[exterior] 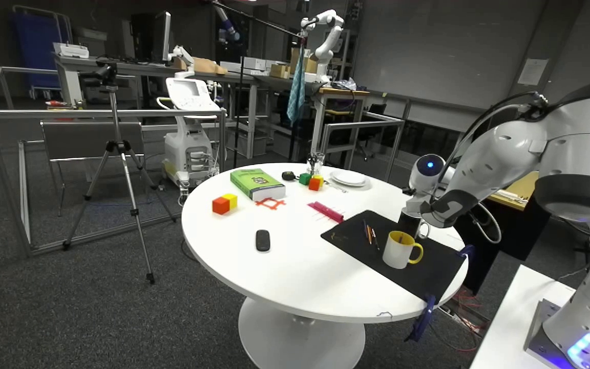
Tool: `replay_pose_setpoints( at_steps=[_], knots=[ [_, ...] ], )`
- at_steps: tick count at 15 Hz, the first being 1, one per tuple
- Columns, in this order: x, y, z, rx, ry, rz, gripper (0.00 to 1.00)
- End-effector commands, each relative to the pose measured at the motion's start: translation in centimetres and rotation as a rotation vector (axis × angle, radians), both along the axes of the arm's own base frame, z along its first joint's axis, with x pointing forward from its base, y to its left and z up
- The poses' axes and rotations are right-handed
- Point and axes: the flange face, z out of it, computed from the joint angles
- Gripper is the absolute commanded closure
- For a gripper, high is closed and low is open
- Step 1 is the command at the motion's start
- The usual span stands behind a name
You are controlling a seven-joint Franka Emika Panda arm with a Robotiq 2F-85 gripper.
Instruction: Pick up one pen and put in the mug on the right
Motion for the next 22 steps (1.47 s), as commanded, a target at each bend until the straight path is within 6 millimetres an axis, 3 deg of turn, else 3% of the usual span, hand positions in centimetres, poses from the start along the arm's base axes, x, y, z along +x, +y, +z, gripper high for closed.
replay_pose_setpoints(
  at_steps=[1,7,18,19,20,22],
  knots=[
    [0.8,-1.1,-0.2,-0.024,-0.006,0.025,0.96],
    [1.8,-1.8,-1.5,0.000,-0.011,0.034,0.96],
    [2.8,-1.3,-3.5,0.052,0.006,0.036,0.96],
    [2.9,-1.2,-3.6,0.056,0.006,0.034,0.57],
    [2.9,-1.2,-3.7,0.058,0.006,0.033,0.56],
    [3.0,-1.1,-3.7,0.061,0.008,0.033,0.42]
  ],
)
